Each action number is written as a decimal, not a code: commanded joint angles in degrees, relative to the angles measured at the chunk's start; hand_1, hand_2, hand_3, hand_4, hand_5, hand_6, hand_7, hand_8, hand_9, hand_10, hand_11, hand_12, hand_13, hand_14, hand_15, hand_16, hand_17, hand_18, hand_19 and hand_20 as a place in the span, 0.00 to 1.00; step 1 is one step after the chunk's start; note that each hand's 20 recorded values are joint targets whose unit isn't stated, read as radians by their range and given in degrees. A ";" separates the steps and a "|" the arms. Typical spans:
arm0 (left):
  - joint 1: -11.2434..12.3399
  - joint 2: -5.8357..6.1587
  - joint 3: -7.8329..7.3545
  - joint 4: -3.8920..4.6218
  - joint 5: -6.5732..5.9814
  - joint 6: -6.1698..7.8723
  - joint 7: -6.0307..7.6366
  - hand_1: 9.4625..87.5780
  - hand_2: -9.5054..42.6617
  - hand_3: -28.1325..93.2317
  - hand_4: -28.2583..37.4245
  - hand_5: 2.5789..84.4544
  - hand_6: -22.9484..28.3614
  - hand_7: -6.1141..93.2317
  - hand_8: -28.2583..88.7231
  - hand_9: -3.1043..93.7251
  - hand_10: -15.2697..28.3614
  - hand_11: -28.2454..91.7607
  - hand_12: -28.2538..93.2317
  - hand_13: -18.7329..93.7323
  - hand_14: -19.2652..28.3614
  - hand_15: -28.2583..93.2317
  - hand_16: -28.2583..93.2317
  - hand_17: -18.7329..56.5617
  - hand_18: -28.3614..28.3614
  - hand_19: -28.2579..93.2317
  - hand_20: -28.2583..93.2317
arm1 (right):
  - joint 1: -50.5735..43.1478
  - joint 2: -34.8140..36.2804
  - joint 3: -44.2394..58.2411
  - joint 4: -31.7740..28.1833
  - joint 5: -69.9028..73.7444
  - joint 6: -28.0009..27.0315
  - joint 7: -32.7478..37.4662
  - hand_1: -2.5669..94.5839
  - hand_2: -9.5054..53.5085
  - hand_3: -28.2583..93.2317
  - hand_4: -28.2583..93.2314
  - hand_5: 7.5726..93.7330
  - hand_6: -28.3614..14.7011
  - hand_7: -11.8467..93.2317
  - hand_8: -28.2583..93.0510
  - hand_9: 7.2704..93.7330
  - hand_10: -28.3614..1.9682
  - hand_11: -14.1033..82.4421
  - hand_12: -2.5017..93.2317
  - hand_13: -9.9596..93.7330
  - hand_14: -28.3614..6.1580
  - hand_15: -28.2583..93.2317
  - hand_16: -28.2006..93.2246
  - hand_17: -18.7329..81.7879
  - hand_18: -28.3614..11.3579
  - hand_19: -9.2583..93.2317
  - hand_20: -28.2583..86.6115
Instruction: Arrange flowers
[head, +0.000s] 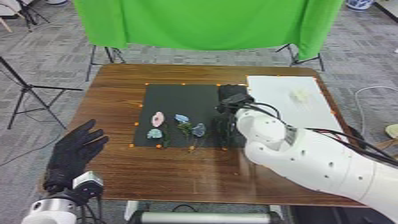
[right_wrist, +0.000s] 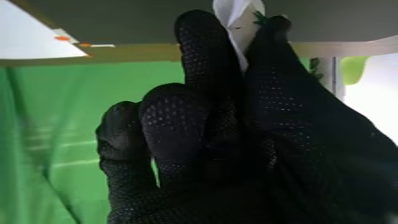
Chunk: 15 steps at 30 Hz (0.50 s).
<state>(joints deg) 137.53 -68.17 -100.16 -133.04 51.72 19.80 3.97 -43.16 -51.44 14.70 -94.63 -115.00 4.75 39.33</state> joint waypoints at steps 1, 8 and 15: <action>0.53 0.03 -0.18 0.23 0.10 -0.50 -0.07 0.21 0.37 0.90 0.12 0.42 0.66 0.22 0.15 0.40 0.83 0.50 0.30 0.40 0.96 0.65 0.14 0.15 0.90 0.76 0.16 | -2.58 -1.69 4.63 0.56 -0.14 -5.00 0.82 0.52 0.01 0.92 0.00 0.76 0.70 0.31 0.19 0.87 0.68 0.29 0.31 0.76 0.62 0.89 0.35 0.49 0.17 1.00 0.63; 0.45 -0.08 -0.06 0.33 0.09 -0.73 -0.24 0.21 0.37 0.89 0.12 0.43 0.66 0.21 0.15 0.40 0.83 0.50 0.30 0.40 0.96 0.65 0.14 0.15 0.91 0.76 0.16 | -6.08 -2.82 8.95 -0.22 0.49 -10.08 -0.18 0.46 0.00 0.96 0.00 0.66 0.69 0.32 0.11 0.75 0.58 0.40 0.22 0.71 0.59 0.90 0.35 0.46 0.17 1.00 0.63; 0.78 -0.12 -0.29 0.17 0.13 -0.69 -0.23 0.21 0.37 0.89 0.12 0.42 0.66 0.21 0.15 0.40 0.83 0.50 0.30 0.40 0.96 0.65 0.14 0.15 0.91 0.76 0.16 | -7.61 -2.63 11.41 -1.87 -0.27 -12.16 -0.88 0.44 0.00 0.98 0.00 0.65 0.68 0.32 0.10 0.71 0.55 0.44 0.18 0.70 0.57 0.90 0.34 0.44 0.17 1.00 0.63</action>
<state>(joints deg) 137.50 -68.18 -100.25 -132.93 51.72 19.59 3.96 -49.55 -53.90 24.44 -94.78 -114.18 -5.96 39.41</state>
